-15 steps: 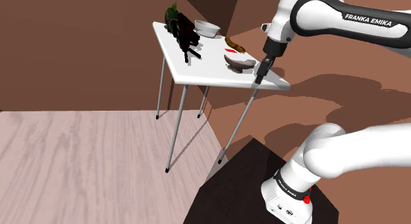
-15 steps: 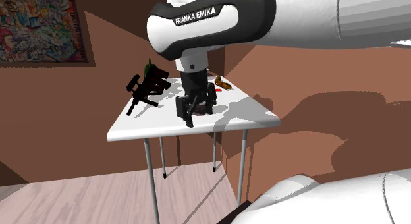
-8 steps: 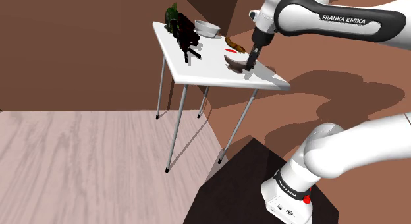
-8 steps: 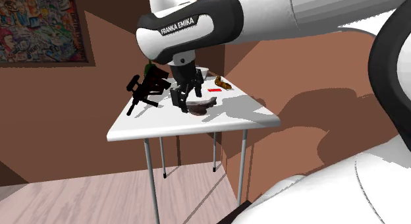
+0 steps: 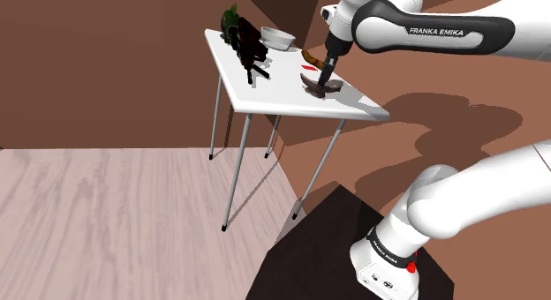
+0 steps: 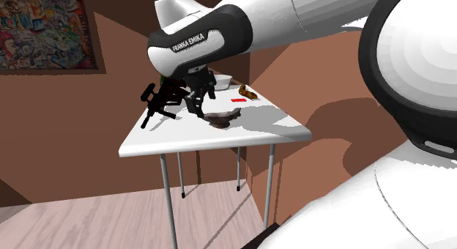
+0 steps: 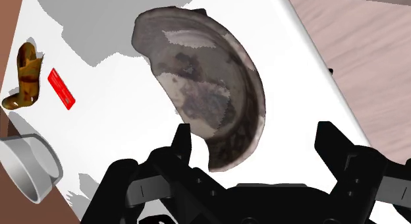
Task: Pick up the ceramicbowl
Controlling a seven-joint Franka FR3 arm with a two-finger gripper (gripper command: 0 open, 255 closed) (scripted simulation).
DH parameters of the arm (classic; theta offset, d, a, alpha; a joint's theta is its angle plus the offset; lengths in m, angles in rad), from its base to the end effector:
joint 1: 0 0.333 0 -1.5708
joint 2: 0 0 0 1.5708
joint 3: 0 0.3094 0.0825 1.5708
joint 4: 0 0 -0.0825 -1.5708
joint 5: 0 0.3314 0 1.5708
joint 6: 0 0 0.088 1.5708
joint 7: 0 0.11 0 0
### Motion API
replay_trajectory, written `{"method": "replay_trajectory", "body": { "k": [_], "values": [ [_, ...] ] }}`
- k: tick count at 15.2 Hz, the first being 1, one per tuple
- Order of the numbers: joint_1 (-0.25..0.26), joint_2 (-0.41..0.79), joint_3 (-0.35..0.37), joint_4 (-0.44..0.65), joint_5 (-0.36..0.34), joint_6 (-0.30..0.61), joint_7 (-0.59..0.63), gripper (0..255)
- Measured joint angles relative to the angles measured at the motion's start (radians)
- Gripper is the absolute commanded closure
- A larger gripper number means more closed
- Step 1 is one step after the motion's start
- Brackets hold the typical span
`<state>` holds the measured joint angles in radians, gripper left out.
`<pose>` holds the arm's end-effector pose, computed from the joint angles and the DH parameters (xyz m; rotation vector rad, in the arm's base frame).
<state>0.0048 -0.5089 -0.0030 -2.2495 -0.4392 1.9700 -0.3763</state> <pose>0.3737 -0.0281 0.5878 2.5948 0.6684 0.1959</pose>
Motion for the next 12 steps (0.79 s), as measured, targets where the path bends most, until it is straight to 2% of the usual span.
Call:
{"method": "replay_trajectory", "body": {
  "k": [4, 5, 12],
  "values": [
    [-0.003, 0.001, -0.004, -0.049, -0.012, 0.05, 0.017, 0],
    [-0.003, 0.0, -0.004, -0.055, -0.013, 0.053, 0.019, 255],
    [-0.003, -0.002, -0.003, -0.06, -0.013, 0.056, 0.022, 255]
  ]
}}
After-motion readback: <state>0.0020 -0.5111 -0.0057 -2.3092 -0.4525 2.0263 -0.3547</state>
